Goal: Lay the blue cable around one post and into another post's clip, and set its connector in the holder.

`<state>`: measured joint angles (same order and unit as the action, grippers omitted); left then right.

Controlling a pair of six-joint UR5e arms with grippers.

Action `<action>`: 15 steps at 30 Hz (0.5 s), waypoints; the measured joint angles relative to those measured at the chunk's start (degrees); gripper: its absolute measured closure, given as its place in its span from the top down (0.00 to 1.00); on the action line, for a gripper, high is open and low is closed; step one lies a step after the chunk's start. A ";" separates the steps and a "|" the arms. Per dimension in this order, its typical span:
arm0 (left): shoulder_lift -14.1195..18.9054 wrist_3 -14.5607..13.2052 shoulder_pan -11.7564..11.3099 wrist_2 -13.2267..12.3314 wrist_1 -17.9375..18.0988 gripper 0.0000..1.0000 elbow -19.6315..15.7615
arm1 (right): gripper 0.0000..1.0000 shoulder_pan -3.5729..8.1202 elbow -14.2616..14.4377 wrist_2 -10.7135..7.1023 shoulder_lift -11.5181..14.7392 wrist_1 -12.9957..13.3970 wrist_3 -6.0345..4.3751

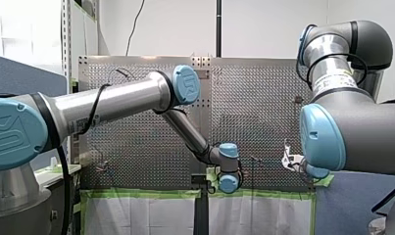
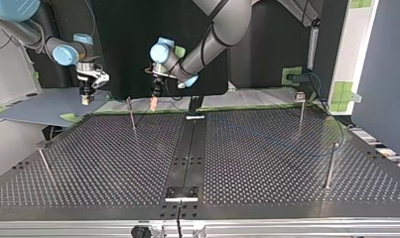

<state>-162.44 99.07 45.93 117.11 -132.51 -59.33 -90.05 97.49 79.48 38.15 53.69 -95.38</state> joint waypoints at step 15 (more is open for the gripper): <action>0.02 -0.01 -0.89 -0.21 -0.85 0.02 0.96 | 0.00 0.00 -1.09 0.27 -0.21 -0.16 0.03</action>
<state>-162.42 99.06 45.05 116.90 -133.36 -58.37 -90.04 96.40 79.75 37.95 53.53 -95.34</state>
